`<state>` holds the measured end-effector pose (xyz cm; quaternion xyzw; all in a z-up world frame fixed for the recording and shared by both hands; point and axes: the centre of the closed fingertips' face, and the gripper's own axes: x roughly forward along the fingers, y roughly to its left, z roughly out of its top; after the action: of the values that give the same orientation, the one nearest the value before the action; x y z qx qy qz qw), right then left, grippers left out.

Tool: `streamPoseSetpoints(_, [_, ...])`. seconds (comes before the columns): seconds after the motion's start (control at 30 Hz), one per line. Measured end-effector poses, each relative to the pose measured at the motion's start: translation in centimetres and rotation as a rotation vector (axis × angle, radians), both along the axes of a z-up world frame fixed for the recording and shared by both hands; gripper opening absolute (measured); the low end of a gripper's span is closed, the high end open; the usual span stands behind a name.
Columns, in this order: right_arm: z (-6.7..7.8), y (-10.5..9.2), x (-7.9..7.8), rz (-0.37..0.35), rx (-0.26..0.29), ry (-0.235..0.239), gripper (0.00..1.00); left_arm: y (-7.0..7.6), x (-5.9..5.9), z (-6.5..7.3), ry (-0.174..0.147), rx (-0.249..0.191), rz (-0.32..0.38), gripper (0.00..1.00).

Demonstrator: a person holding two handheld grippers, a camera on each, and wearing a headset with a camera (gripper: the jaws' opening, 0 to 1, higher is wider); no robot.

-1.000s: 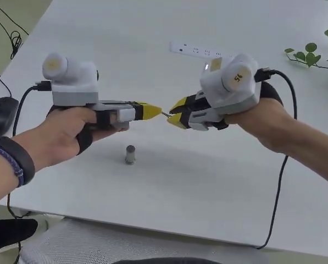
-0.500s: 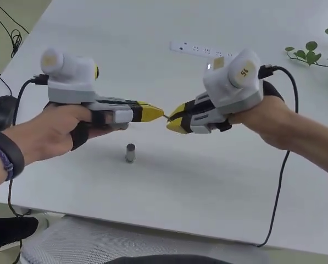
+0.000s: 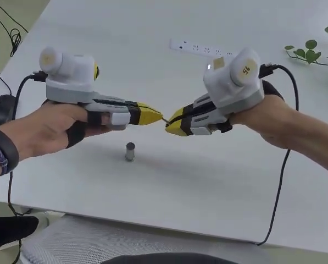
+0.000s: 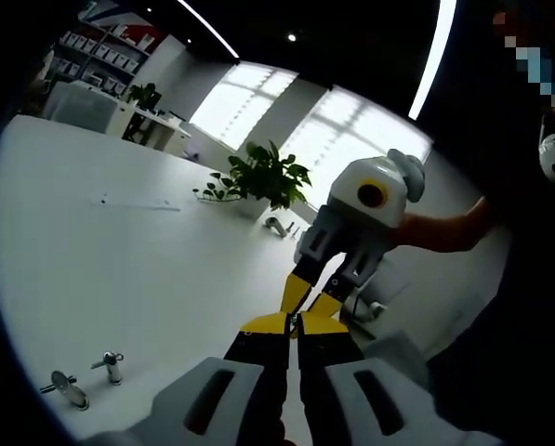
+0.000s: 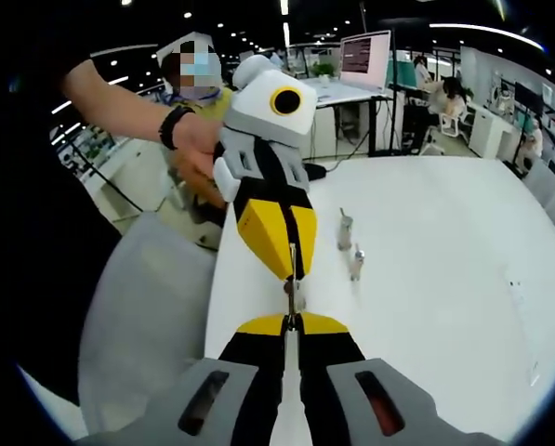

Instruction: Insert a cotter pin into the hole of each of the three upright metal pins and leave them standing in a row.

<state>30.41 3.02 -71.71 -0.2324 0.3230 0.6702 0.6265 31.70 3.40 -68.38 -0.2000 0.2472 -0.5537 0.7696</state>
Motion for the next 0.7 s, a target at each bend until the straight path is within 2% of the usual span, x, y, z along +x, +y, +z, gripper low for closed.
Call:
streamPoseSetpoints(0.23, [-0.2, 0.0, -0.5, 0.013, -0.012, 0.006, 0.04, -0.1, -0.5, -0.2, -0.037, 0.004, -0.053, 0.00])
streamPoseSetpoints(0.37, [-0.5, -0.1, -0.7, 0.000, -0.019, 0.017, 0.03, -0.1, -0.9, -0.7, -0.053, 0.025, -0.077, 0.01])
streamPoseSetpoints(0.7, [-1.5, -0.4, -1.3, 0.029, -0.062, -0.001, 0.02, -0.3, -1.6, -1.6, -0.056, 0.065, -0.112, 0.01])
